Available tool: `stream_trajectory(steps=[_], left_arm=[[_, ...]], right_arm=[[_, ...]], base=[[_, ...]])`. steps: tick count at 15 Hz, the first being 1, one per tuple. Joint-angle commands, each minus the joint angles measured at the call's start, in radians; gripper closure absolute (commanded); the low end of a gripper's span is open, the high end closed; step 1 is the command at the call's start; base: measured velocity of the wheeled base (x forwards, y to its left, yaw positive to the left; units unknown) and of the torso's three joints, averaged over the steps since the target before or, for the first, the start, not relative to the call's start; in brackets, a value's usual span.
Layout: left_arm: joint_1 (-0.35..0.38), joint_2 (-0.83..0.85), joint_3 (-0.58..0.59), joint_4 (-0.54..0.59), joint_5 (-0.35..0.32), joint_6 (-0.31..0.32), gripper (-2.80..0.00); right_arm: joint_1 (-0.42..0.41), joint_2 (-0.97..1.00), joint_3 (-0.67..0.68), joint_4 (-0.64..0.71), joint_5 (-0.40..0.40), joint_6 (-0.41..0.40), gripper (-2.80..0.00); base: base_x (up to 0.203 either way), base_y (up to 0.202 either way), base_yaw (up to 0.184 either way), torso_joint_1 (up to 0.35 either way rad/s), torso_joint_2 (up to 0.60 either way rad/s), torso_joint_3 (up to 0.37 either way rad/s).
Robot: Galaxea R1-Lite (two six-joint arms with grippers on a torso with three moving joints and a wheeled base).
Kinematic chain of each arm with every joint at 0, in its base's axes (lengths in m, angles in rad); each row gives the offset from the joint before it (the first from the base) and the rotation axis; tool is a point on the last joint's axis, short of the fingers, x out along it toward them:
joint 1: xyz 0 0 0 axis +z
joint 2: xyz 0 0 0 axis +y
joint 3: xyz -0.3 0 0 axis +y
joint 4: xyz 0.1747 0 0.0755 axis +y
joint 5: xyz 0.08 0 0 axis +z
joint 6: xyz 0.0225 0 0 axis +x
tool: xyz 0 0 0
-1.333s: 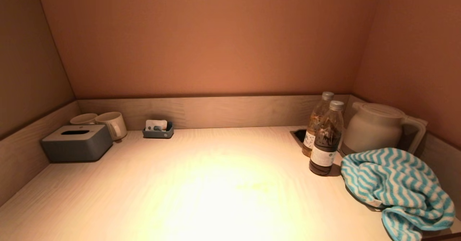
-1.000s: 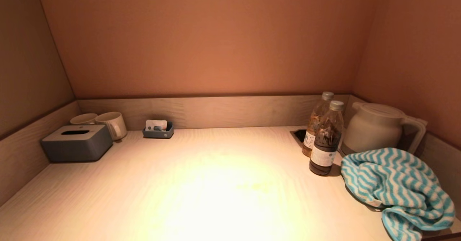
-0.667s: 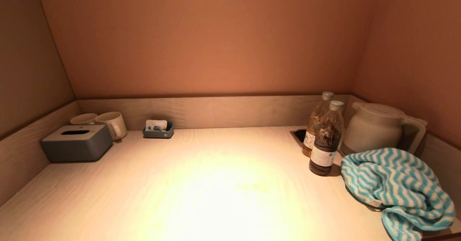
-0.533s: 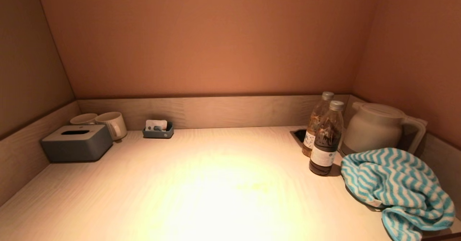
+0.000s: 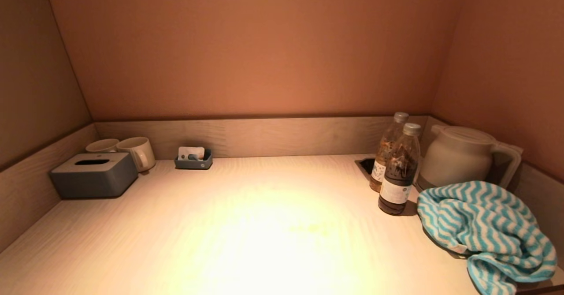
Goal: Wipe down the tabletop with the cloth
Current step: Pick up the tablecloth
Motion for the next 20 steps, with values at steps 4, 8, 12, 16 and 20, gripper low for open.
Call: stream_trajectory(steps=[4,8,12,16,20], left_arm=[[0.000,0.000,0.000,0.000,0.000,-0.001,0.00],[0.000,0.000,0.000,0.000,0.000,-0.001,0.00],[0.000,0.000,0.000,0.000,0.000,-0.001,0.00],[0.000,0.000,0.000,0.000,0.000,-0.001,0.00],[0.000,0.000,0.000,0.000,0.000,-0.001,0.00]], right_arm=[[0.000,0.039,-0.209,0.120,0.002,-0.012,0.00],[0.001,0.230,-0.330,0.183,-0.005,-0.009,0.00],[-0.001,0.532,-0.441,0.176,-0.042,0.010,0.00],[-0.046,1.010,-0.594,0.147,-0.084,0.065,0.00],[-0.119,1.411,-0.791,0.111,-0.108,0.094,-2.80]], base=[[0.000,0.000,0.000,0.000,0.00,0.000],[0.000,0.000,0.000,0.000,0.00,0.000],[0.000,0.000,0.000,0.000,0.00,0.000],[0.000,0.000,0.000,0.000,0.00,0.000],[0.000,0.000,0.000,0.000,0.00,0.000]])
